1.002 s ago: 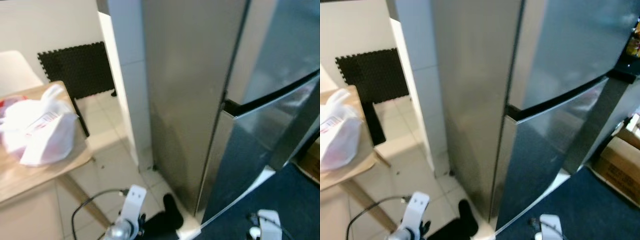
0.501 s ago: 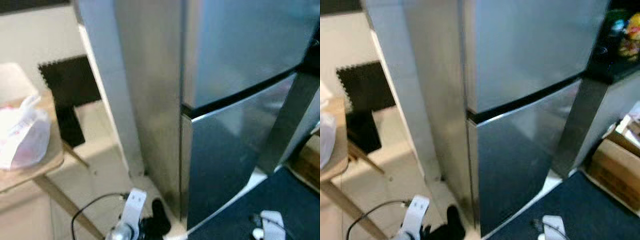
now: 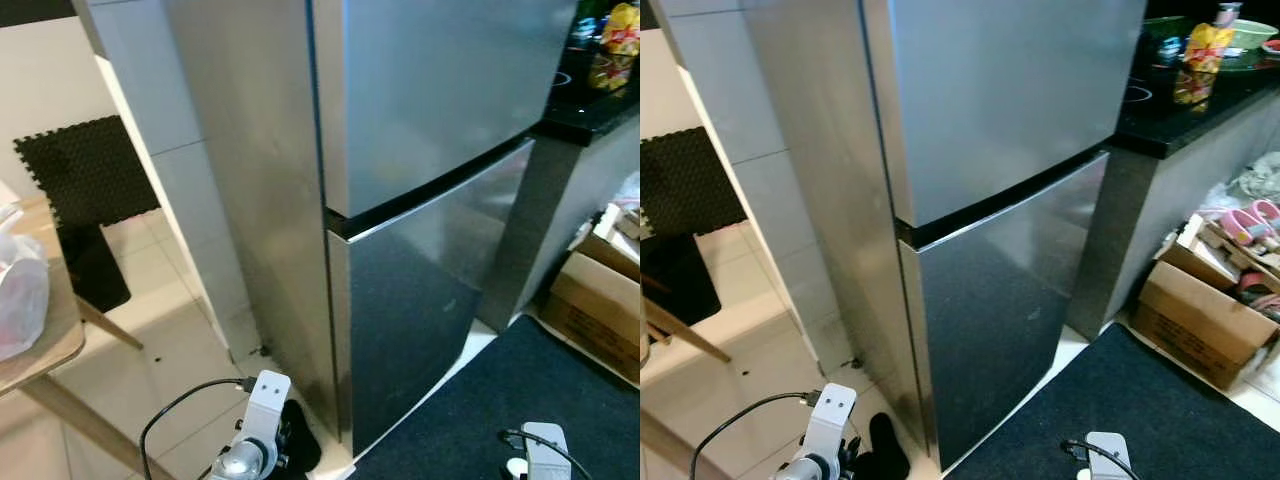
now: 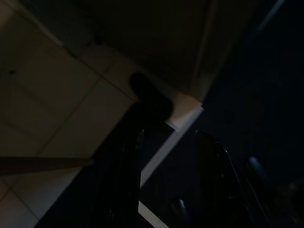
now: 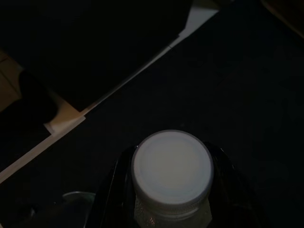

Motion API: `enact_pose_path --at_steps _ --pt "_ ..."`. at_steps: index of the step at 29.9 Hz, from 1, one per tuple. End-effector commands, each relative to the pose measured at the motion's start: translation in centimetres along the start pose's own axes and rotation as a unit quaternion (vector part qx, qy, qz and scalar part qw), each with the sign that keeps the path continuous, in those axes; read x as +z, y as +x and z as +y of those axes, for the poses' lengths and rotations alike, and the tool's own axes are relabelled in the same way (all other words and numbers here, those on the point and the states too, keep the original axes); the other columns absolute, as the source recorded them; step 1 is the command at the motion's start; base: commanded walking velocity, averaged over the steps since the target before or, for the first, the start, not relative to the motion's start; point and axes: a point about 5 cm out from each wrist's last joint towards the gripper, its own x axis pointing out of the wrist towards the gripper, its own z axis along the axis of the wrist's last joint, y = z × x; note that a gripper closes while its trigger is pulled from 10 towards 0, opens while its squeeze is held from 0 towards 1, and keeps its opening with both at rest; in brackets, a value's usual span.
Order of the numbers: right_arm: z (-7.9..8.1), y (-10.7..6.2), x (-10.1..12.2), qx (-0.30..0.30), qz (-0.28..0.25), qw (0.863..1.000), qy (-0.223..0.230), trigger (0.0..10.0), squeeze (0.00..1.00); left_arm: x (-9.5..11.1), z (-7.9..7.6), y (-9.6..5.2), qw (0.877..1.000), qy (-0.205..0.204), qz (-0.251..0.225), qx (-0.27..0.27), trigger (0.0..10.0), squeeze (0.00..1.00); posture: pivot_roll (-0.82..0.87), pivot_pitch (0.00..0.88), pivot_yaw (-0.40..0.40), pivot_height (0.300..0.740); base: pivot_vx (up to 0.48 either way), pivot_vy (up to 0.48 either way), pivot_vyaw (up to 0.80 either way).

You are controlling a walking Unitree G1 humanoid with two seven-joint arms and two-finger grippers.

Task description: Restocking fridge

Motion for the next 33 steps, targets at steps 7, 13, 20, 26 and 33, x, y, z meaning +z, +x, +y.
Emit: enact_pose_path --at_steps 7,13,20,26,33 --pt "0.1 0.1 0.9 0.002 -0.022 1.000 -0.002 10.0 0.00 7.2 0.6 1.2 0.993 -0.030 -0.117 0.002 0.0 0.00 -0.14 0.018 0.032 0.726 0.000 0.000 0.00" --pt "-0.2 0.0 1.2 -0.005 -0.038 0.999 0.007 10.0 0.00 13.0 0.3 1.5 0.982 -0.024 -0.188 -0.014 0.0 0.00 -0.17 0.064 0.060 0.726 0.000 0.000 0.00" --pt "-0.9 -0.4 0.6 -0.017 -0.051 0.998 0.019 10.0 0.00 17.7 0.1 1.2 0.970 -0.017 -0.239 -0.038 10.0 0.00 -0.20 0.106 0.090 0.726 0.000 0.000 0.00" --pt "-1.5 -1.0 -0.4 -0.029 -0.053 0.998 0.026 10.0 0.00 20.1 -0.3 0.8 0.962 -0.033 -0.265 -0.060 10.0 0.00 -0.21 0.130 0.113 0.726 0.000 0.000 0.00" --pt "-2.0 -1.5 -1.0 -0.038 -0.059 0.997 0.031 10.0 0.00 22.3 -1.8 0.4 0.949 -0.053 -0.291 -0.108 10.0 0.00 -0.23 0.150 0.126 0.726 0.000 0.000 0.00"
